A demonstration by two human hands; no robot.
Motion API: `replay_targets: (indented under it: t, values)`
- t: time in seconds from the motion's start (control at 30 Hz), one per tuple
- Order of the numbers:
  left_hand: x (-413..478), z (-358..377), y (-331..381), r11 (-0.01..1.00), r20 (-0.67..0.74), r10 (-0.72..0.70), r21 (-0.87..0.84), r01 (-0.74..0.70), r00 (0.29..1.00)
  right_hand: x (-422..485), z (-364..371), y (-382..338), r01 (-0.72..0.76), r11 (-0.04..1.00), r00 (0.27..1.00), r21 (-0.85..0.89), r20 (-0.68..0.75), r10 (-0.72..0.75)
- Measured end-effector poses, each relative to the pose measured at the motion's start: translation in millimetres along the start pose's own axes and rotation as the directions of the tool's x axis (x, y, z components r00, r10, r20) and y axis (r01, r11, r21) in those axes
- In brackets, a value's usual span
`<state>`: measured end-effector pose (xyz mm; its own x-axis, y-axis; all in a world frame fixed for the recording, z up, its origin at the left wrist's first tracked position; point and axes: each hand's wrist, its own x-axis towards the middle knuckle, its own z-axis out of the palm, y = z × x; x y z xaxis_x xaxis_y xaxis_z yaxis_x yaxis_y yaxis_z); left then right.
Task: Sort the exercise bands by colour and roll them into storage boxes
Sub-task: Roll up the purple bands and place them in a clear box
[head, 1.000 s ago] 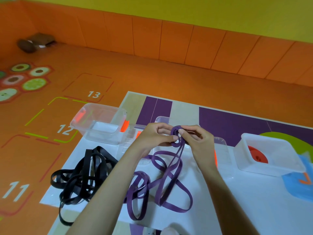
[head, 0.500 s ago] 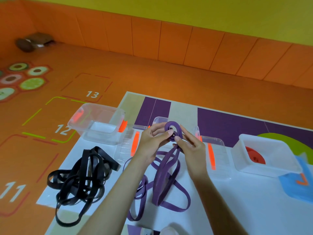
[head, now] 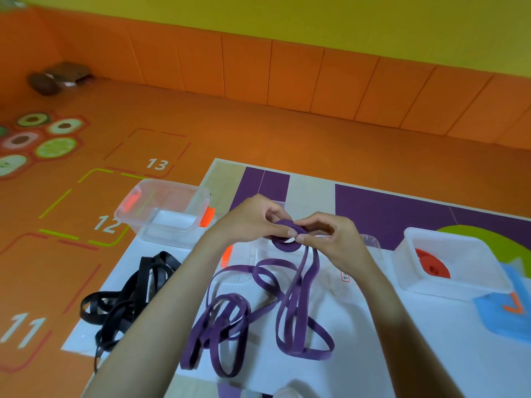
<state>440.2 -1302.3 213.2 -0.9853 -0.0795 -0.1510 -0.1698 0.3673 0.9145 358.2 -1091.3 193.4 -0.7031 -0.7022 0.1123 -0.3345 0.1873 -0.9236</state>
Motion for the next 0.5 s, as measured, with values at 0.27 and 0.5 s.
replay_targets:
  t: [0.27, 0.5]
  values:
    - [-7.5, 21.7, -11.7, 0.818, -0.185, -0.132, -0.576, 0.001, 0.974, -21.2, 27.3, 11.6, -0.071, 0.921, 0.947, 0.382, -0.264, 0.182]
    - [-14.2, 60.9, -27.9, 0.577, -0.243, -0.206, -0.813, -0.083, 0.948, -17.6, 42.0, 2.7, -0.023, 0.865, 0.901, 0.502, -0.365, 0.235]
